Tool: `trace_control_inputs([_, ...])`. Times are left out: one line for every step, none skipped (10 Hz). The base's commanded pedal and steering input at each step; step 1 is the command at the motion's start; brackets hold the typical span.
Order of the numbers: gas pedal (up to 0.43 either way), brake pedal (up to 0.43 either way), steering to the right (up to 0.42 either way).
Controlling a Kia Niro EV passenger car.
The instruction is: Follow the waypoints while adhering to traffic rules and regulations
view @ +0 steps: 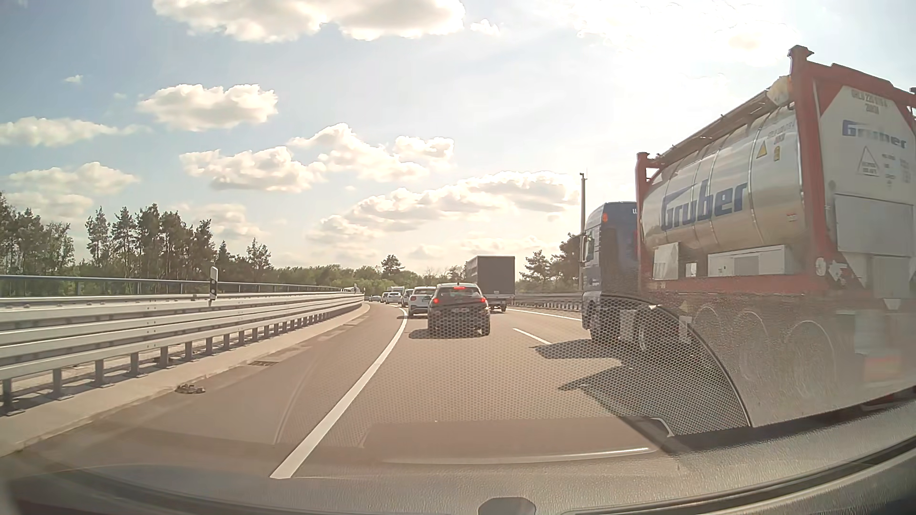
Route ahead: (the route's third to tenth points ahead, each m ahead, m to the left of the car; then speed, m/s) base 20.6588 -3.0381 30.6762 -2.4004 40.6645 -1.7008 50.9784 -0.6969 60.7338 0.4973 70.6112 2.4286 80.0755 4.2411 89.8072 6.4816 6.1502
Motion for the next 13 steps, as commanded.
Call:
trace_control_inputs([0.0, 0.0, -0.015])
trace_control_inputs([0.0, 0.0, -0.015])
trace_control_inputs([0.0, 0.0, -0.015])
trace_control_inputs([0.0, 0.0, -0.015])
trace_control_inputs([0.0, 0.0, -0.014])
trace_control_inputs([0.0, 0.0, -0.013])
trace_control_inputs([0.0, 0.0, -0.012])
trace_control_inputs([0.0, 0.0, -0.012])
trace_control_inputs([0.0, 0.0, -0.012])
trace_control_inputs([0.0, 0.0, -0.012])
trace_control_inputs([0.0, 0.0, -0.012])
trace_control_inputs([0.0, 0.0, -0.012])
trace_control_inputs([0.0, 0.0, -0.012])
